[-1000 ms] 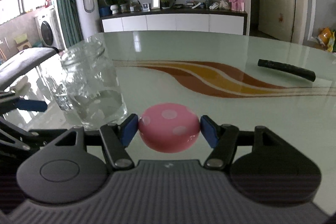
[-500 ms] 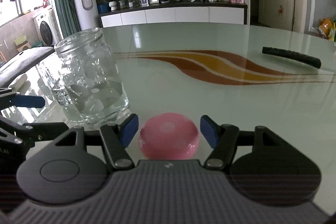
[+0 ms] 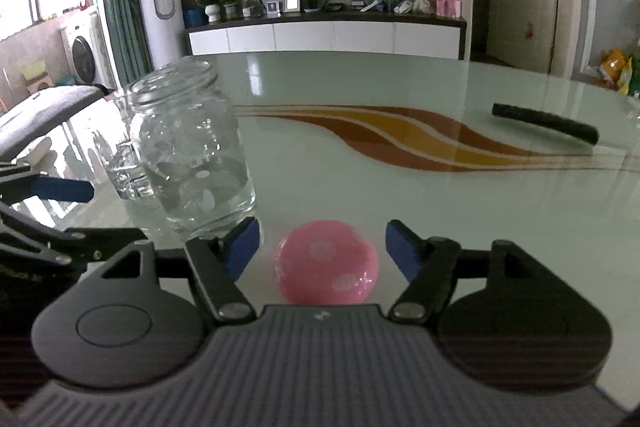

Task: Unscrew bottle cap and pour
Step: 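Lower the pink lid onto the table beside the jar and open the right tool, then release the jar from the left tool and withdraw both tools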

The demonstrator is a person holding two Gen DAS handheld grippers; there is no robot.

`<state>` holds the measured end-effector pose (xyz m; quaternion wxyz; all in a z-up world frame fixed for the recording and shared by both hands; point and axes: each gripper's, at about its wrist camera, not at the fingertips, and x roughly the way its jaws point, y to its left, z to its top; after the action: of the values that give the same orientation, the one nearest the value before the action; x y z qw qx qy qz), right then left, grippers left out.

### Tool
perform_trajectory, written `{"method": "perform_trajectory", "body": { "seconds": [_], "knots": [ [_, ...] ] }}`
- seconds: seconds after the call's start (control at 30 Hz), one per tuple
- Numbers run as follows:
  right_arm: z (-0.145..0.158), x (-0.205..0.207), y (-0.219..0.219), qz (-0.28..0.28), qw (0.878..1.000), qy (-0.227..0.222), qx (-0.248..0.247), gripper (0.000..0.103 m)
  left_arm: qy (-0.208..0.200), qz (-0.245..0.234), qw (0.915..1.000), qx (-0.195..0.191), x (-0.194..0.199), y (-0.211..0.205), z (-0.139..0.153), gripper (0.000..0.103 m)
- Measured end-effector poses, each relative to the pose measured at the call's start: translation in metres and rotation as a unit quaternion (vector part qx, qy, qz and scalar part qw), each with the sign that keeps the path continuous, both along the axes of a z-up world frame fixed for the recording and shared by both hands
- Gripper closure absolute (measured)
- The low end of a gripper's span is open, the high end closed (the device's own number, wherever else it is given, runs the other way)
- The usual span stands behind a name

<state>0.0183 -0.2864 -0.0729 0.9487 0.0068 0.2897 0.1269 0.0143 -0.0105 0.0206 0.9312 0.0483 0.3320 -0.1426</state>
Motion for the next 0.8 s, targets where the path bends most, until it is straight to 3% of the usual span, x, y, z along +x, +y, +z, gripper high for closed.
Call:
{"method": "perform_trajectory", "body": {
  "seconds": [0.33, 0.67, 0.8],
  "knots": [
    [0.009, -0.033, 0.014, -0.017, 1.0, -0.01, 0.023, 0.001, -0.003, 0.015, 0.9999, -0.002, -0.013, 0.009, -0.002, 0.0],
    [0.0, -0.036, 0.017, -0.046, 0.999, 0.001, 0.022, 0.0, -0.015, 0.034, 0.9993, 0.011, -0.024, 0.014, -0.002, 0.0],
    [-0.003, -0.041, 0.017, -0.064, 0.998, 0.001, 0.021, 0.0, -0.003, 0.048, 0.9988, -0.002, -0.024, 0.02, -0.001, 0.0]
  ]
}}
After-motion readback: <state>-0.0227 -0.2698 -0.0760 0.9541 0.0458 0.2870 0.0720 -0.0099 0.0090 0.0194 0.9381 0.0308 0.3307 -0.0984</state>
